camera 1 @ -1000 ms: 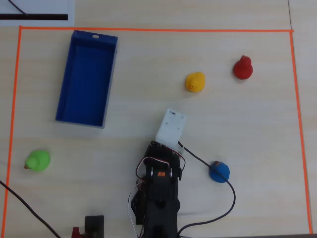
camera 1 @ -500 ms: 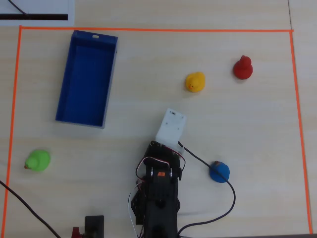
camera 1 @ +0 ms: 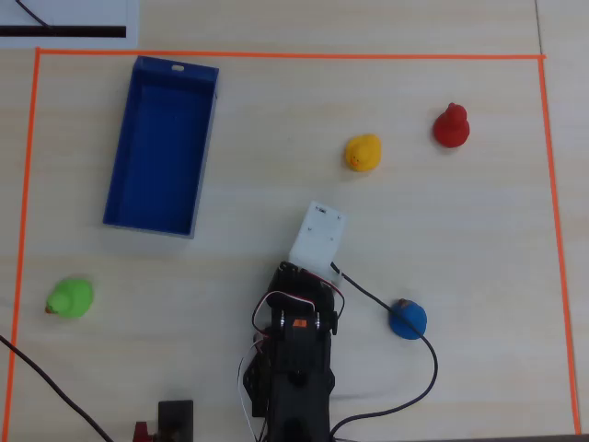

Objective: Grasp red duck and put it into box.

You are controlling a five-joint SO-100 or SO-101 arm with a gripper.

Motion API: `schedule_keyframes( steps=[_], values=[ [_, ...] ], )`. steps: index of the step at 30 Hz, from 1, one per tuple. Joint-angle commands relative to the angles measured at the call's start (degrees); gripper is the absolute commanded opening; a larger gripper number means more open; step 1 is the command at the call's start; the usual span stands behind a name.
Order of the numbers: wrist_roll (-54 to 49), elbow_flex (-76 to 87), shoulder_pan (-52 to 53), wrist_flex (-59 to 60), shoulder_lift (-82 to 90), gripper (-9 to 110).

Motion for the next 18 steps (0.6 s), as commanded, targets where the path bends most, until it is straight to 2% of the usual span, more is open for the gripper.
schedule_keyframes(
  steps=[1, 18],
  values=[
    [0.2, -0.2, -0.3, 1.3, -0.1, 3],
    [0.0, -0.2, -0.4, 1.3, -0.1, 0]
  ],
)
